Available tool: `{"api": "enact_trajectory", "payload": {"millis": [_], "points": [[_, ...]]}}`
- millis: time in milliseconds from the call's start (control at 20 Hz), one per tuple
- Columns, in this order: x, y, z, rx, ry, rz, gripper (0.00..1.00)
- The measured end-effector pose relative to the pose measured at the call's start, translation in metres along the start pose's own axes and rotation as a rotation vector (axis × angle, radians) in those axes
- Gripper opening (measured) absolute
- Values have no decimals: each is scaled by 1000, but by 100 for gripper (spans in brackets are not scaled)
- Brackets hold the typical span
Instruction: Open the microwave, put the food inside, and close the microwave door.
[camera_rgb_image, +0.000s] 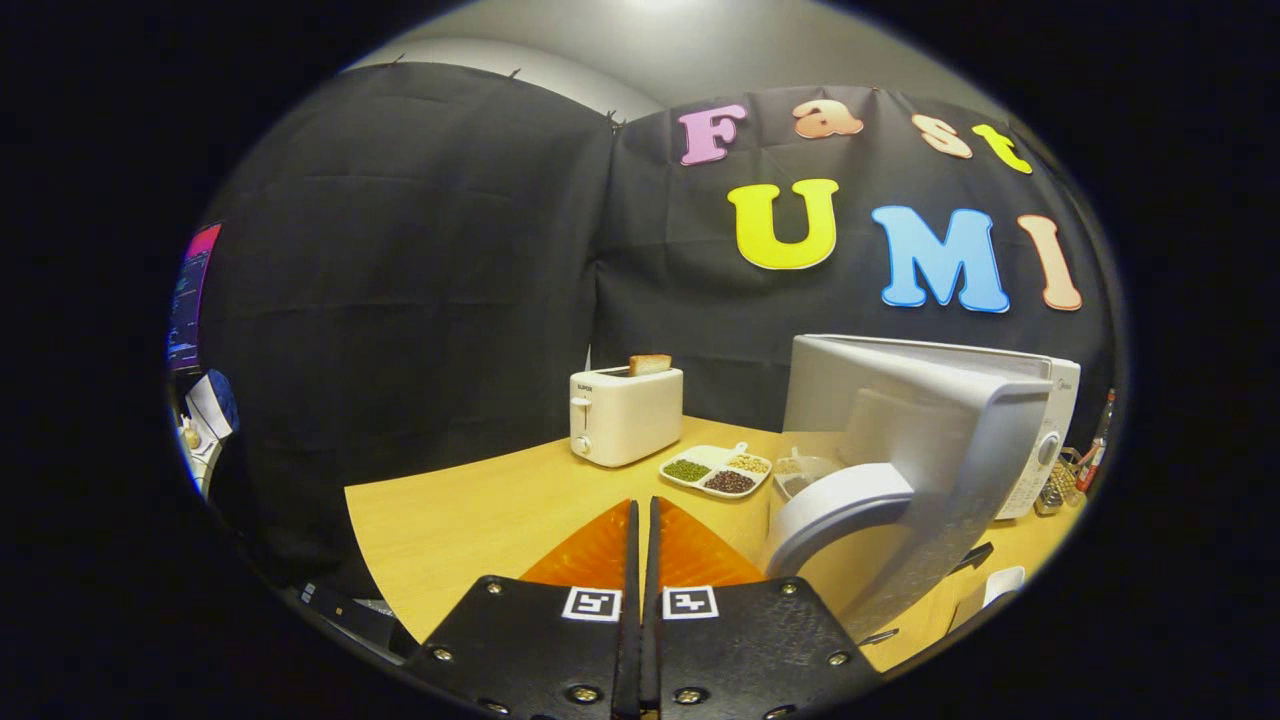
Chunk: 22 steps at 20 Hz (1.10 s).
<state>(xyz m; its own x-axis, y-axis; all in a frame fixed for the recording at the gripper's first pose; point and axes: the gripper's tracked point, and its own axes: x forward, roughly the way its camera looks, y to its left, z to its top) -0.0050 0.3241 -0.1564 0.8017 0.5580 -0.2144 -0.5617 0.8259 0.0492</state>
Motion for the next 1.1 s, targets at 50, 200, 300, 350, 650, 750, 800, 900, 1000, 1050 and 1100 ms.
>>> {"api": "enact_trajectory", "payload": {"millis": [50, 200, 300, 350, 650, 750, 800, 900, 1000, 1050, 1100], "points": [[-3, -12, 0, 9, 4, -27, 1], [-10, -50, -10, 32, 35, -104, 1], [-15, -78, -14, 44, 50, -151, 1], [-18, -93, -15, 47, 49, -178, 1], [-22, -177, -13, 47, 38, -335, 1], [-22, -198, -13, 53, 38, -372, 1], [-23, -210, -13, 54, 40, -398, 1], [-20, -234, -12, 58, 45, -443, 1], [-17, -255, -10, 73, 49, -481, 1], [-14, -267, -11, 80, 50, -500, 1], [-12, -277, -8, 82, 41, -521, 1]]}}
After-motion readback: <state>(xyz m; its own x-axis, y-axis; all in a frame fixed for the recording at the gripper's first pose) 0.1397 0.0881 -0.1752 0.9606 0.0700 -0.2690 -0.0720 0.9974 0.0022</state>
